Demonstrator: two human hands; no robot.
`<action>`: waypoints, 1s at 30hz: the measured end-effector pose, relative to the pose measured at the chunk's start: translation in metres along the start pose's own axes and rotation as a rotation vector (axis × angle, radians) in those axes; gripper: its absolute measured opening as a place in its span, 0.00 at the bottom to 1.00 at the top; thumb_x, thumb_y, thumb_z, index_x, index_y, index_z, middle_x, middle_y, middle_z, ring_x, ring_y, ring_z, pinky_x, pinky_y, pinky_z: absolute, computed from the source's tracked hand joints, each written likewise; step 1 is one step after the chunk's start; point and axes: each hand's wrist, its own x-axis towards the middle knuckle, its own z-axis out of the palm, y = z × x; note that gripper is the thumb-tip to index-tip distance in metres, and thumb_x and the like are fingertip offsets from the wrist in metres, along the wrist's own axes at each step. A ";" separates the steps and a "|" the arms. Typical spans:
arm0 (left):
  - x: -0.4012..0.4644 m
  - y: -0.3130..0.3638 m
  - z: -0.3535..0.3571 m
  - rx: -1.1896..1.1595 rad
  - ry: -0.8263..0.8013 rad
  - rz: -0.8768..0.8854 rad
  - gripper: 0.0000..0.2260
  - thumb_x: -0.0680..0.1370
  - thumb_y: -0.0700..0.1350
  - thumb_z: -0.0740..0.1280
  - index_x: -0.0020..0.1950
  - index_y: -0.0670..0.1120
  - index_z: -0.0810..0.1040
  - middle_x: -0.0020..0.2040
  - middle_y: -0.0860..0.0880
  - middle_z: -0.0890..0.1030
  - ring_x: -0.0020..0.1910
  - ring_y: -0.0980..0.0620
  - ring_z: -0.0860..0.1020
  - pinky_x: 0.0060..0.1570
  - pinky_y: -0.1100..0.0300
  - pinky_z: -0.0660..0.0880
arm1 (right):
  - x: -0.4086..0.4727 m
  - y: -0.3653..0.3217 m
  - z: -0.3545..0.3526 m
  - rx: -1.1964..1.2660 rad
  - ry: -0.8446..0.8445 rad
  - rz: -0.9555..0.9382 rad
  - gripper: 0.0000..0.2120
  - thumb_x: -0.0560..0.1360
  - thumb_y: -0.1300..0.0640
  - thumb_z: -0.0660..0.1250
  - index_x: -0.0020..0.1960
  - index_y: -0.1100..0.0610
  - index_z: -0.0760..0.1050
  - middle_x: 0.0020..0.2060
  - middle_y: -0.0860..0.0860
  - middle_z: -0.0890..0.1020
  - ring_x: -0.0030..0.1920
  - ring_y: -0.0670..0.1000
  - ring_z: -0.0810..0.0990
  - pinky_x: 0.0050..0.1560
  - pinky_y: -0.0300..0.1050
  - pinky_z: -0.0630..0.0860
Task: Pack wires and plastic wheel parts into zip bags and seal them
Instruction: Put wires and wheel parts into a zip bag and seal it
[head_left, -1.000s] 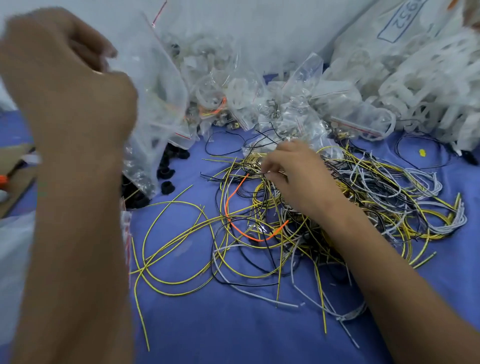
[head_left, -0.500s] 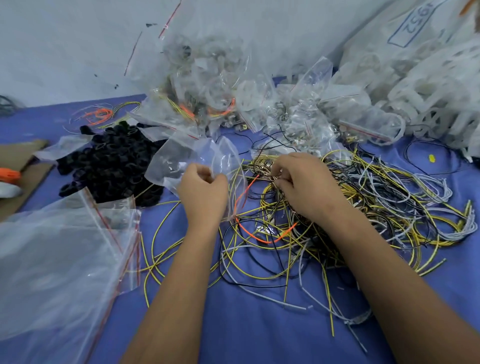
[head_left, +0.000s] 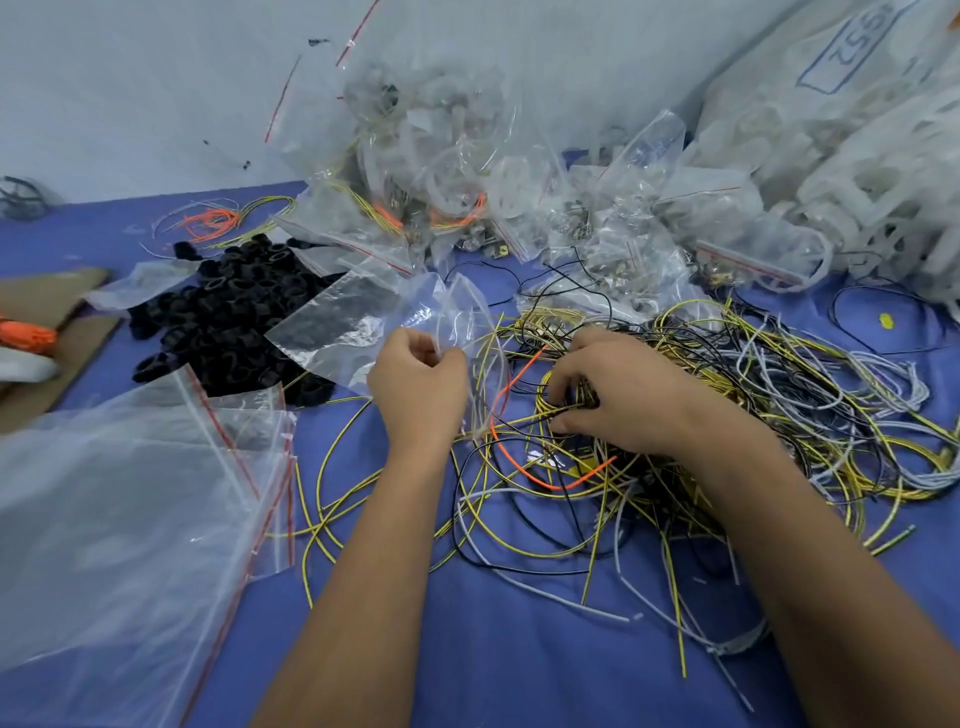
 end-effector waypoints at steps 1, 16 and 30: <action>0.000 0.000 0.000 0.000 0.001 0.000 0.04 0.70 0.42 0.70 0.40 0.49 0.75 0.36 0.52 0.80 0.35 0.51 0.78 0.36 0.59 0.72 | 0.000 -0.002 -0.001 -0.017 -0.011 0.006 0.10 0.70 0.46 0.78 0.48 0.48 0.83 0.48 0.46 0.74 0.50 0.48 0.74 0.51 0.43 0.70; 0.006 0.008 -0.012 -0.048 0.192 0.017 0.07 0.74 0.36 0.68 0.50 0.45 0.76 0.41 0.55 0.78 0.38 0.56 0.76 0.40 0.65 0.70 | -0.004 0.003 -0.011 0.836 0.646 -0.045 0.07 0.80 0.62 0.67 0.44 0.54 0.77 0.34 0.45 0.81 0.37 0.44 0.76 0.41 0.38 0.73; -0.029 0.029 0.008 -0.172 -0.376 0.421 0.11 0.82 0.50 0.66 0.55 0.45 0.82 0.46 0.50 0.83 0.45 0.54 0.81 0.46 0.53 0.77 | -0.006 0.008 -0.015 1.621 0.282 -0.027 0.07 0.77 0.55 0.65 0.42 0.56 0.75 0.34 0.48 0.77 0.38 0.48 0.67 0.44 0.45 0.64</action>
